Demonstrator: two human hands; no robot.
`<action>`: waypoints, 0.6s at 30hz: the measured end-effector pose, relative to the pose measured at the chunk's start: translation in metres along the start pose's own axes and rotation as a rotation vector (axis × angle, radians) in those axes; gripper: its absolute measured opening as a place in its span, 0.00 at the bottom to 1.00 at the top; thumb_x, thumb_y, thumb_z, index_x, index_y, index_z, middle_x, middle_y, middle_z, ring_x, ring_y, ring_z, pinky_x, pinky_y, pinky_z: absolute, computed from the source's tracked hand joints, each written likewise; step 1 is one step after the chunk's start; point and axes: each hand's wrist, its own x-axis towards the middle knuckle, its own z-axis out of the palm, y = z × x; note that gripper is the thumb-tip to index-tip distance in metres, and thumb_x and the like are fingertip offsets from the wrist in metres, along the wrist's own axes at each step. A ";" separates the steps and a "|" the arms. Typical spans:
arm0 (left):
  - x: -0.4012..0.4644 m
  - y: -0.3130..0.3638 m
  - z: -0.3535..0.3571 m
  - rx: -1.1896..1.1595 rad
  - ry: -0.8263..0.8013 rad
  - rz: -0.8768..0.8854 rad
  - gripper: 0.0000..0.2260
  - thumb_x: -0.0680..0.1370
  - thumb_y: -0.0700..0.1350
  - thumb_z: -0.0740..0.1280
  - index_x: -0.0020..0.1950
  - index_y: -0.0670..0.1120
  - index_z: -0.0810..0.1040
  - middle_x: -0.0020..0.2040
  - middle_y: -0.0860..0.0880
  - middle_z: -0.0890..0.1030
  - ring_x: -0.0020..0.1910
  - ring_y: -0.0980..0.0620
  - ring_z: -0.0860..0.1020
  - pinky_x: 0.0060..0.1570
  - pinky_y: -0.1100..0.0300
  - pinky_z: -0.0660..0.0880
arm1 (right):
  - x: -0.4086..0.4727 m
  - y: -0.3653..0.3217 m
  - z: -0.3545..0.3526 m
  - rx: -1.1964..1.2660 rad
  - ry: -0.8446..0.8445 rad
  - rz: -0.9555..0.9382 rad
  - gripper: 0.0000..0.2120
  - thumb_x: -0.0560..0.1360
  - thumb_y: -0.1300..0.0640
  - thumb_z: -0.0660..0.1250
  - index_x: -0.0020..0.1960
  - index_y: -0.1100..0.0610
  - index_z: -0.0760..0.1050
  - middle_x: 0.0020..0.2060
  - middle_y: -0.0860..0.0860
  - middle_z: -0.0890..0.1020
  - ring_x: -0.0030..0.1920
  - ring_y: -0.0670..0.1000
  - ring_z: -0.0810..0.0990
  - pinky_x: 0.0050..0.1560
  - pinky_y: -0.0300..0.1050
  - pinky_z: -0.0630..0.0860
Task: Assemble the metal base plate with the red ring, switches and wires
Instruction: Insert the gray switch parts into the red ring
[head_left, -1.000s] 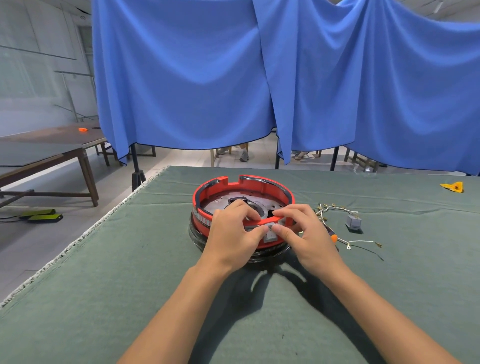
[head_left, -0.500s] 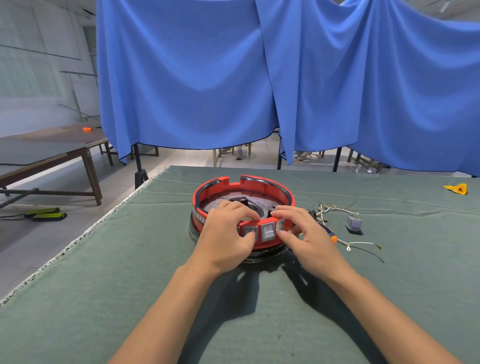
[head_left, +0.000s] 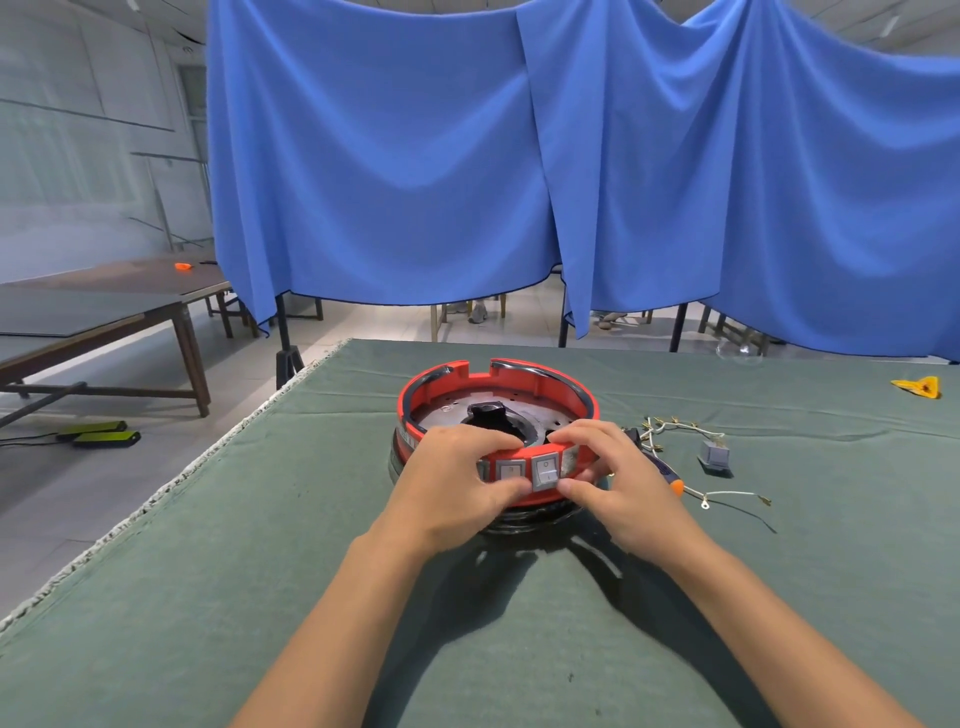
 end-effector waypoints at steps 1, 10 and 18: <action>-0.001 0.001 0.002 0.067 -0.025 0.013 0.20 0.68 0.57 0.72 0.58 0.53 0.80 0.53 0.58 0.82 0.55 0.59 0.76 0.59 0.60 0.66 | 0.000 0.000 0.000 -0.003 -0.006 -0.002 0.18 0.72 0.66 0.71 0.57 0.49 0.75 0.58 0.44 0.73 0.41 0.44 0.76 0.47 0.30 0.72; -0.003 0.005 0.009 0.141 0.049 0.007 0.22 0.67 0.57 0.73 0.59 0.54 0.79 0.54 0.56 0.82 0.54 0.55 0.75 0.56 0.62 0.60 | 0.004 0.001 0.002 -0.008 0.050 -0.011 0.22 0.66 0.64 0.77 0.49 0.42 0.75 0.51 0.41 0.74 0.38 0.34 0.74 0.42 0.26 0.70; 0.002 0.000 0.006 0.067 0.005 0.006 0.18 0.68 0.57 0.68 0.57 0.55 0.80 0.51 0.58 0.83 0.50 0.58 0.77 0.59 0.59 0.65 | 0.004 0.000 0.003 -0.117 0.089 -0.025 0.17 0.65 0.59 0.78 0.48 0.44 0.76 0.47 0.40 0.74 0.38 0.39 0.76 0.39 0.30 0.71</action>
